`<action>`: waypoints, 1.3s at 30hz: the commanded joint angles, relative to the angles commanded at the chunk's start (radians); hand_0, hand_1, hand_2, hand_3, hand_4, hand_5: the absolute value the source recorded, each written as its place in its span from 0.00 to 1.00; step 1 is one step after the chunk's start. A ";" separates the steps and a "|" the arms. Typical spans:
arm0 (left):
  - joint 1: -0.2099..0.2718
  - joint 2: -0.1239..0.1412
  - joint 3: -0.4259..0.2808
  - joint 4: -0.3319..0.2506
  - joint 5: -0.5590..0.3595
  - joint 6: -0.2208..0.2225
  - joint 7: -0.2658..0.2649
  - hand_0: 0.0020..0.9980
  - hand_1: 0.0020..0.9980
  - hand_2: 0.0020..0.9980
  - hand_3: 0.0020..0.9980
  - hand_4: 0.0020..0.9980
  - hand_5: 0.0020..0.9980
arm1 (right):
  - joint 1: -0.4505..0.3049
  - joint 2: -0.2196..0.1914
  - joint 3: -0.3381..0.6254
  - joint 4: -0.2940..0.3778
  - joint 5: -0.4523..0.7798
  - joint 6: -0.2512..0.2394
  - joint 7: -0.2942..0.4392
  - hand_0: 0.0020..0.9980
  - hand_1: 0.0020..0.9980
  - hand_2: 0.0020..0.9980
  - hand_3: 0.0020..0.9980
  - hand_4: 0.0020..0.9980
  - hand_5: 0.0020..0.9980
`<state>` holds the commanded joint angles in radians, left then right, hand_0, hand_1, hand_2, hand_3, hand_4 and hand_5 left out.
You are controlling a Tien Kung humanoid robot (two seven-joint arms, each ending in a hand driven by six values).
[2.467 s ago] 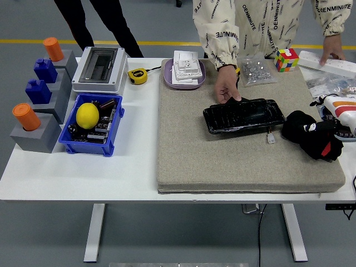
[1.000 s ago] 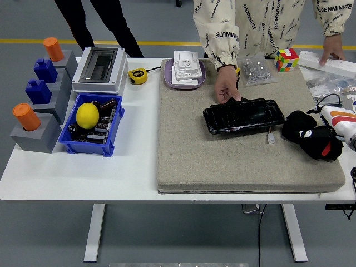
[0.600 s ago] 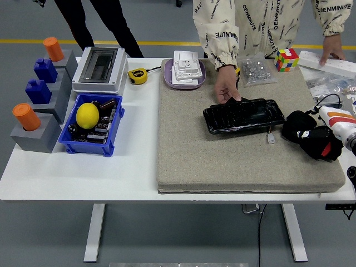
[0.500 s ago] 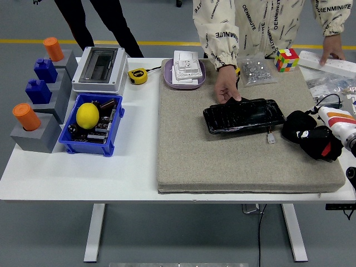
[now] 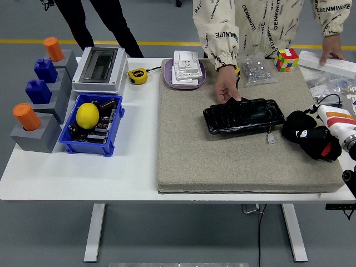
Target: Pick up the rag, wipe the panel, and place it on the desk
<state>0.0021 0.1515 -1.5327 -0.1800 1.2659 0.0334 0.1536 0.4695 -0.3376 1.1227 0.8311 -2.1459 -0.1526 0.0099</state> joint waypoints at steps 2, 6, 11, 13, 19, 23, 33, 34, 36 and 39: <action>-0.001 0.000 0.001 0.000 -0.001 0.000 0.000 0.64 0.69 0.72 0.57 0.59 0.47 | -0.002 0.002 0.002 -0.002 0.000 0.001 0.000 0.63 0.63 0.70 0.69 1.00 0.58; -0.001 0.000 0.000 0.000 -0.001 0.000 0.000 0.64 0.69 0.72 0.57 0.59 0.47 | -0.006 0.007 0.008 -0.008 0.000 -0.001 0.002 0.63 0.63 0.70 0.69 1.00 0.58; -0.001 -0.001 0.002 0.000 -0.003 0.001 0.000 0.64 0.69 0.72 0.57 0.59 0.47 | -0.010 0.016 0.010 -0.020 0.001 -0.011 0.007 0.63 0.63 0.70 0.69 1.00 0.58; -0.002 -0.002 0.003 0.000 -0.004 0.000 0.000 0.64 0.69 0.72 0.57 0.59 0.47 | -0.011 0.022 0.009 -0.025 0.002 -0.019 0.011 0.59 0.61 0.69 0.66 1.00 0.56; -0.002 -0.001 0.002 0.000 -0.003 0.000 0.000 0.64 0.69 0.72 0.56 0.59 0.47 | -0.011 0.025 0.001 -0.030 0.006 -0.052 0.020 0.48 0.55 0.62 0.55 1.00 0.53; -0.001 -0.002 0.000 0.000 -0.002 0.001 0.001 0.64 0.69 0.72 0.56 0.59 0.47 | -0.009 0.026 0.001 -0.031 0.006 -0.074 0.023 0.48 0.55 0.62 0.55 1.00 0.53; 0.000 0.000 0.004 0.000 -0.004 0.001 0.000 0.64 0.69 0.72 0.56 0.59 0.47 | -0.013 0.025 0.005 -0.037 -0.011 -0.105 0.022 0.31 0.43 0.50 0.48 1.00 0.38; 0.000 0.000 0.005 0.000 -0.004 0.001 0.000 0.64 0.69 0.72 0.56 0.59 0.47 | -0.013 0.025 0.005 -0.038 -0.012 -0.106 0.022 0.31 0.43 0.50 0.48 1.00 0.38; 0.000 0.000 0.006 0.000 -0.005 0.000 0.000 0.64 0.69 0.72 0.56 0.59 0.47 | -0.014 0.025 0.005 -0.039 -0.016 -0.108 0.021 0.31 0.43 0.50 0.48 1.00 0.38; 0.000 0.001 0.008 0.000 -0.006 0.000 -0.001 0.64 0.69 0.72 0.56 0.59 0.47 | -0.015 0.026 0.004 -0.040 -0.022 -0.110 0.020 0.25 0.41 0.48 0.47 1.00 0.26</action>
<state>0.0024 0.1528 -1.5247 -0.1800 1.2603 0.0335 0.1530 0.4542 -0.3117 1.1269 0.7913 -2.1679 -0.2625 0.0299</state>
